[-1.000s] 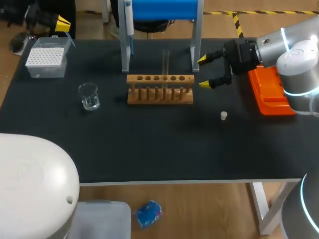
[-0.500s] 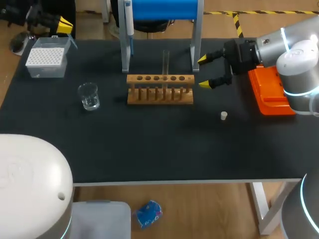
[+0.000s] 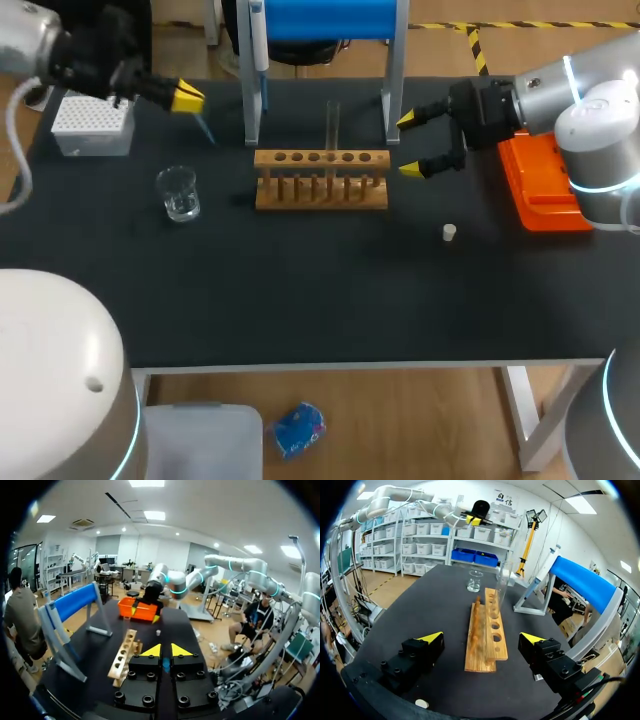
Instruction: Invert the test tube, pick up the pipette, mount the tip to pipette, aspirate from beaker and dispense into the tube, eject the tip, return the pipette, and cap with the stopper.
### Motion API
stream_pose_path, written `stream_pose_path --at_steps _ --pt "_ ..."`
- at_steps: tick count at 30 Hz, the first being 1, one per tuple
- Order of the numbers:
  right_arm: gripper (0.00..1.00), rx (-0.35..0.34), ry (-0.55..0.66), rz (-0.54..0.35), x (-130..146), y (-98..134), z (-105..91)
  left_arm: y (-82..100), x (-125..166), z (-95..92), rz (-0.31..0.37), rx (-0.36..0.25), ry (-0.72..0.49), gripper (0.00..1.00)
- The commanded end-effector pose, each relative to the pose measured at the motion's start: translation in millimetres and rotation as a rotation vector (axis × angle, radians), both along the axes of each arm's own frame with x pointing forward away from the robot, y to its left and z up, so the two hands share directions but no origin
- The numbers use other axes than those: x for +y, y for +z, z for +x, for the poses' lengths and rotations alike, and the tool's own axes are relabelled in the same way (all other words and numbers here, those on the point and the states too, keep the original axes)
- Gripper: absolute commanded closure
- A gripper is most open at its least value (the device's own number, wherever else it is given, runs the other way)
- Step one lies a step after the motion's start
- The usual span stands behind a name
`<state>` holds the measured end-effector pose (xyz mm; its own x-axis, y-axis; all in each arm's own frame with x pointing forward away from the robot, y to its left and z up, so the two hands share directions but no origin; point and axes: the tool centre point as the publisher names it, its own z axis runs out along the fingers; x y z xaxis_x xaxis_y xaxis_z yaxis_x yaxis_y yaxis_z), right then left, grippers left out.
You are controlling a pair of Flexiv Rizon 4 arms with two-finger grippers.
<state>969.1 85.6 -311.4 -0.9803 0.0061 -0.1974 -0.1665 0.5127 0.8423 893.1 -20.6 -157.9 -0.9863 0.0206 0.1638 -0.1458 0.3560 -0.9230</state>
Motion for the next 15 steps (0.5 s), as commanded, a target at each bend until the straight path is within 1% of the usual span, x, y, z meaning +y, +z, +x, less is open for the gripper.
stream_pose_path --at_steps 1,6,7,8,15 --pt "0.00 0.000 0.000 -0.001 -0.5 0.0 -0.4 -11.3 -32.9 -18.8 0.002 -0.003 0.007 1.00" --pt "0.00 0.000 0.000 -0.001 -0.5 0.0 -0.4 -20.8 -56.2 -32.6 0.020 0.020 -0.022 1.00" --pt "0.00 0.000 0.000 -0.001 -0.5 0.0 -0.4 -22.0 -58.8 -33.9 0.036 0.026 -0.027 1.00" --pt "0.00 0.000 0.000 -0.001 -0.5 0.0 -0.4 -23.1 -60.6 -34.6 0.052 0.030 -0.030 1.00" --pt "0.00 0.000 0.000 -0.001 -0.5 0.0 -0.4 -23.1 -60.6 -34.6 0.052 0.030 -0.030 1.00"
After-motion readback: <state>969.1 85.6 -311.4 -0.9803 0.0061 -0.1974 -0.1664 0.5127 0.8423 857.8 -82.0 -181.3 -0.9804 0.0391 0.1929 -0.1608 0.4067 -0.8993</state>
